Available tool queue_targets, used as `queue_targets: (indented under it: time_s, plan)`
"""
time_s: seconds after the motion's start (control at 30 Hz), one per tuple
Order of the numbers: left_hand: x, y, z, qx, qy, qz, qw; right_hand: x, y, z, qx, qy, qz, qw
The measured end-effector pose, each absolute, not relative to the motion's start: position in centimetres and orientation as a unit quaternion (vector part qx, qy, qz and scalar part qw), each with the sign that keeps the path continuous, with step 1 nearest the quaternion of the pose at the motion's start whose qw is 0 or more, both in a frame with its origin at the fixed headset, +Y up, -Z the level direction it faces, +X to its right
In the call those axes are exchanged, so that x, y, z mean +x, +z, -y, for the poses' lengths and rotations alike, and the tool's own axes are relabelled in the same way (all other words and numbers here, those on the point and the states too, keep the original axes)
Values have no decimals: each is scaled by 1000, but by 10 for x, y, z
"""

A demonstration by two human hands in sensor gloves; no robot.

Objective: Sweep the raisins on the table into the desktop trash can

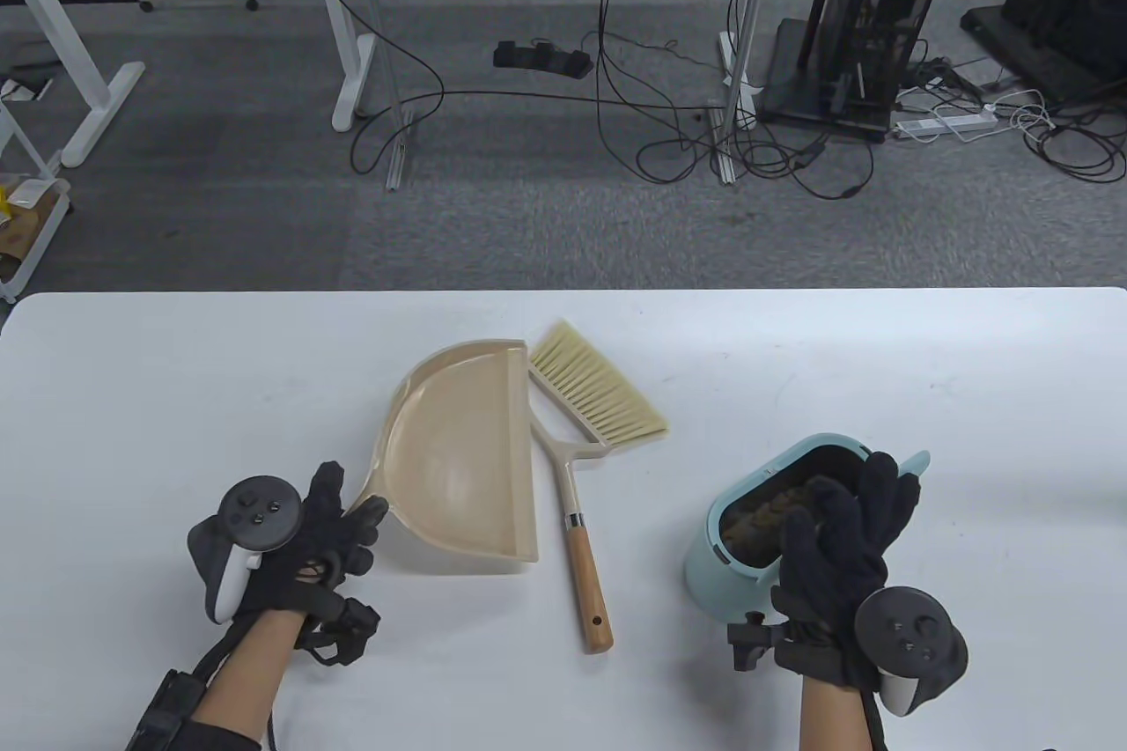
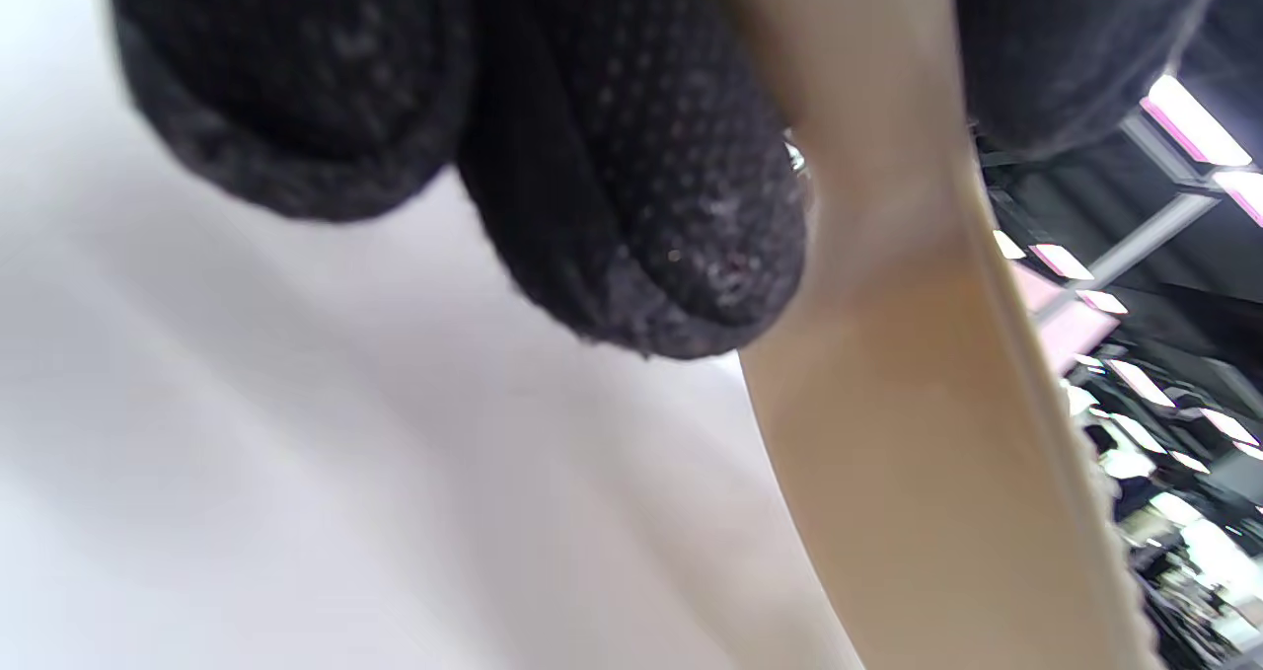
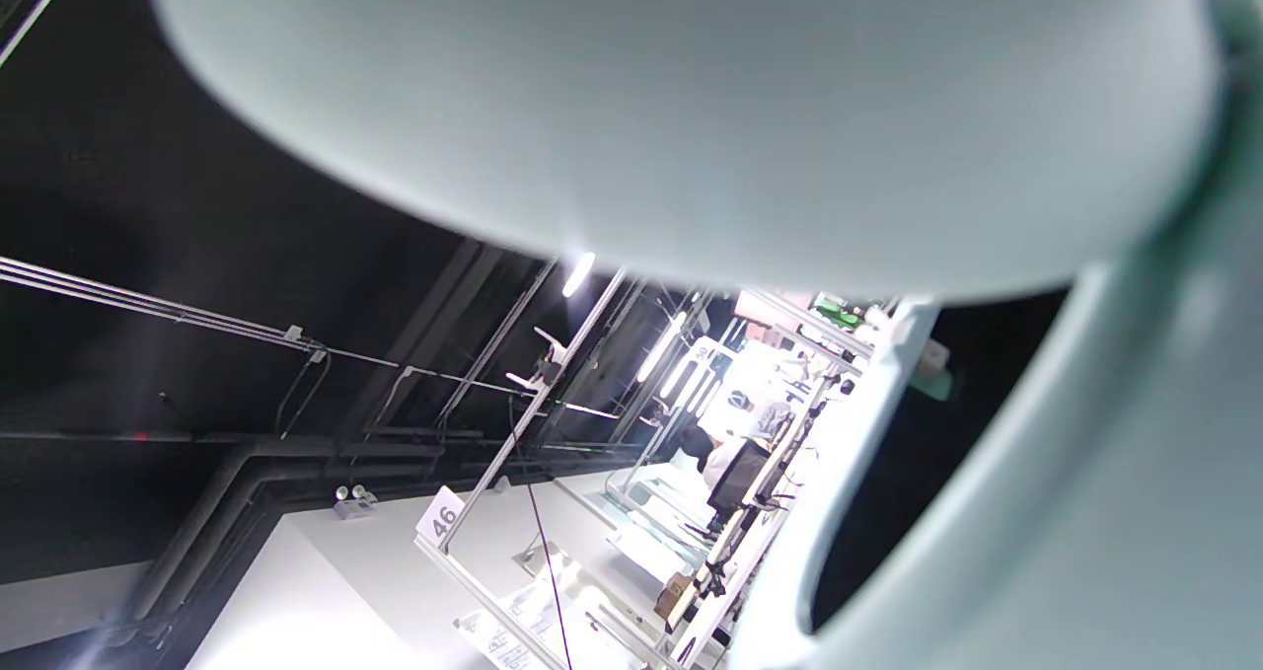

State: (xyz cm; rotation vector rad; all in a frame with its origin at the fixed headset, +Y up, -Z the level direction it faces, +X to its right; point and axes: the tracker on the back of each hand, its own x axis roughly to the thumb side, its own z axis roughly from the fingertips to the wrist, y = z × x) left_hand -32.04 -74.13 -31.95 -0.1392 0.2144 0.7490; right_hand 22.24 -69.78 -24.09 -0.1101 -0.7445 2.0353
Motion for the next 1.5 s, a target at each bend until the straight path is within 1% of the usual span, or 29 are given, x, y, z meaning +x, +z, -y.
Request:
queue_targets:
  time_s: [0.13,0.2,0.27,0.33,0.47,0.53,0.6,0.63,0.73,0.83,0.9,0.97,1.03,1.17,1.23,1.3,1.4,1.5]
  plan:
    - [-341,-316,768,-135,389,-145,900,222,-241,698,-44,827,306,470]
    - [-345,-317,776,-157,387,-141,898,222,-241,698,-44,827,305,470]
    - [-346,-318,784,-179,417,-149,879,222,-241,699,-44,827,305,470]
    - [-347,-319,787,-188,413,-150,879,221,-242,699,-43,827,304,471]
    - [-343,-319,782,-179,380,-141,896,221,-242,700,-43,827,303,472]
    - [-343,-317,779,-162,382,-121,902,219,-244,700,-36,828,292,478]
    - [-345,-310,772,-109,411,-85,901,219,-243,698,-25,835,286,469]
    - [-347,-307,768,-81,427,-69,898,220,-242,696,-32,840,293,456]
    - [-354,-297,747,3,465,15,885,232,-232,686,-78,844,321,422]
    - [-354,-289,725,35,475,81,875,244,-223,681,-111,818,344,448]
    - [-348,-283,716,33,451,123,884,251,-220,681,-136,810,337,460]
    - [-339,-276,712,36,390,159,906,251,-221,681,-143,825,307,452]
    - [-328,-270,713,45,312,189,930,246,-225,682,-133,843,273,443]
    - [-309,-260,721,20,203,248,947,226,-236,683,-122,856,253,433]
    - [-306,-258,724,7,168,260,951,215,-243,683,-115,866,247,419]
    - [-305,-257,727,12,141,268,953,206,-251,685,-111,876,239,404]
    - [-306,-260,734,6,119,265,957,199,-263,691,-112,894,217,376]
    - [-306,-260,741,-7,106,262,959,192,-274,696,-115,899,203,370]
